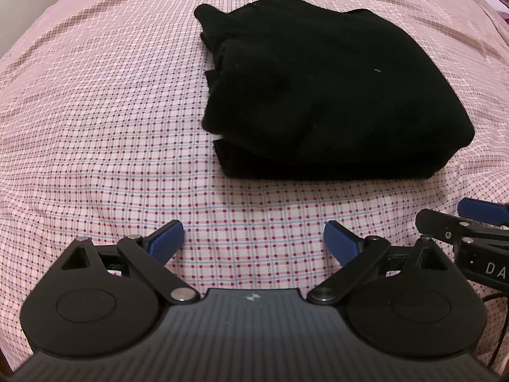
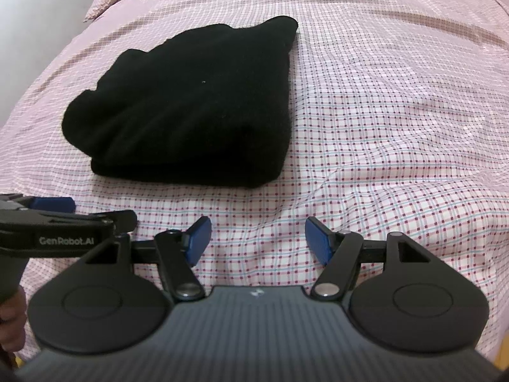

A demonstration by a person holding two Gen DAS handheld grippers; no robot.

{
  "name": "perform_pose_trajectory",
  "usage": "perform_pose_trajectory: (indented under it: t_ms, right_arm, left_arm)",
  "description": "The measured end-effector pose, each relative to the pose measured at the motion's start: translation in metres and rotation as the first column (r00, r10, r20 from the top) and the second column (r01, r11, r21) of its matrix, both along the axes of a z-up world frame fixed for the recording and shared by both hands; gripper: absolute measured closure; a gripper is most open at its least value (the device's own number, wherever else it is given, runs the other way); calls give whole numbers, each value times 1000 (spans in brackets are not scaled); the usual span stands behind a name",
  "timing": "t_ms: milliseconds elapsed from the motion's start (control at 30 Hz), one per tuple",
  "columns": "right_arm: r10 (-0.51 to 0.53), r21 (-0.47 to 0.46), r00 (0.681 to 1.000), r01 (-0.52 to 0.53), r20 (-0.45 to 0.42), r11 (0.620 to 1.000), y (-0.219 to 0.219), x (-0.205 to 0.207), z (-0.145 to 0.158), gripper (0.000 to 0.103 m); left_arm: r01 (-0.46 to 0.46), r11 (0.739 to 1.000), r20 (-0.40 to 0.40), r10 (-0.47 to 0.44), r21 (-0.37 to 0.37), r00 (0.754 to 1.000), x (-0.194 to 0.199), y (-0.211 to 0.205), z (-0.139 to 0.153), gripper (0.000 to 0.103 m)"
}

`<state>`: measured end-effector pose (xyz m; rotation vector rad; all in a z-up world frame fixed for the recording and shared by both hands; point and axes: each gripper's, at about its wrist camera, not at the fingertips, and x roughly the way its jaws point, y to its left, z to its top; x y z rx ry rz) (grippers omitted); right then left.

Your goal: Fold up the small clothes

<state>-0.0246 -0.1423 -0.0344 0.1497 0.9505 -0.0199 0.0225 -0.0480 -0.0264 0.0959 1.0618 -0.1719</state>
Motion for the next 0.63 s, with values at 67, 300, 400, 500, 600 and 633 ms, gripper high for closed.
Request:
perform_pose_trajectory:
  t_ms: [67,300,400,500,600,633]
  right_arm:
    - [2,1,1000,-2,2,1000,0,0,0,36]
    - [9,8,1000,-9,2,1000,0,1,0,36]
    - [9,9,1000,-9,2,1000,0,1,-1,36]
    - [9,9,1000,-9,1,1000,0,1,-1,36]
    - [8,9,1000,-8,2,1000,0,1,-1,36]
    - [8,9,1000,-8,2,1000,0,1,-1,36]
  left_arm:
    - [-1,1000,0,1,1,1000,1,1,0,6]
    - [0,1000,-2,0,5,1000,1,1,0,6]
    - [0,1000,-3,0,4,1000,0,0,0,6]
    - [2,1000,-2,-2,3,1000,0,0,0,6]
    - [2,1000,1,-2,0,1000,-1,-1,1,6]
    - [2,1000,2,-2,-1,1000,-1,-1,1,6]
